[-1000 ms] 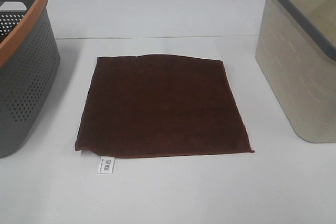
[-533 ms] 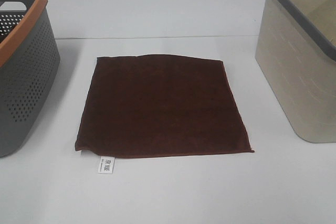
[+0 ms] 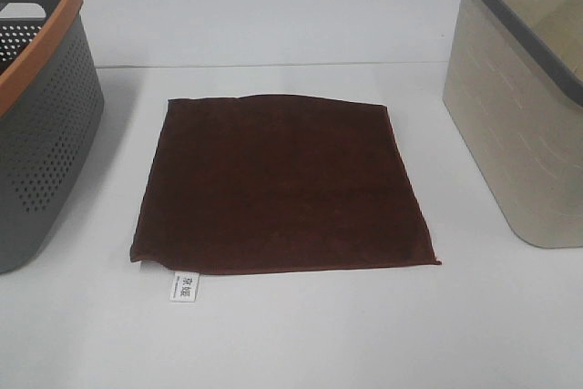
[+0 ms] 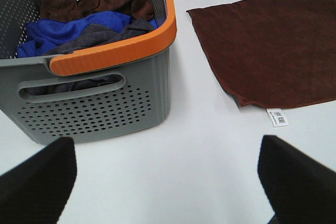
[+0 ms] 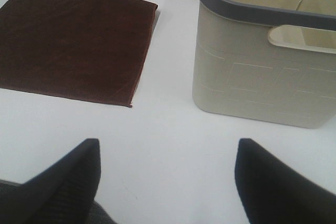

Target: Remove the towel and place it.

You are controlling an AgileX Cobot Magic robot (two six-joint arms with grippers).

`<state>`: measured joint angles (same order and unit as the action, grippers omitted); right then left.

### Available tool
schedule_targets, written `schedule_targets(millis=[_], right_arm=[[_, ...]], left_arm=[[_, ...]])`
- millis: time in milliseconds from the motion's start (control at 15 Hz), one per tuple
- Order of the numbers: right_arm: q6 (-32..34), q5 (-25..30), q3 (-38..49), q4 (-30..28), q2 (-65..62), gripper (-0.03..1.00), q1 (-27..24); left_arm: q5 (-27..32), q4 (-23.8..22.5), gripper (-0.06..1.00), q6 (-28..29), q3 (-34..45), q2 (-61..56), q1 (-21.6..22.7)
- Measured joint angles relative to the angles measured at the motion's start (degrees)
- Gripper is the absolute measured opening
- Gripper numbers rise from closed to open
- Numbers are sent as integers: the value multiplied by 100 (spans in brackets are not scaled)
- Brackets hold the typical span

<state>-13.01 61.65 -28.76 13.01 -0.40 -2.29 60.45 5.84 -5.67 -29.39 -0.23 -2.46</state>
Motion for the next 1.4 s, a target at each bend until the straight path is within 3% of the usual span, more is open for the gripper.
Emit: schedule_targets(millis=[1400], right_arm=[[0,0,0,0,0,69,0]], left_arm=[[0,0,89,0,0,0,0]])
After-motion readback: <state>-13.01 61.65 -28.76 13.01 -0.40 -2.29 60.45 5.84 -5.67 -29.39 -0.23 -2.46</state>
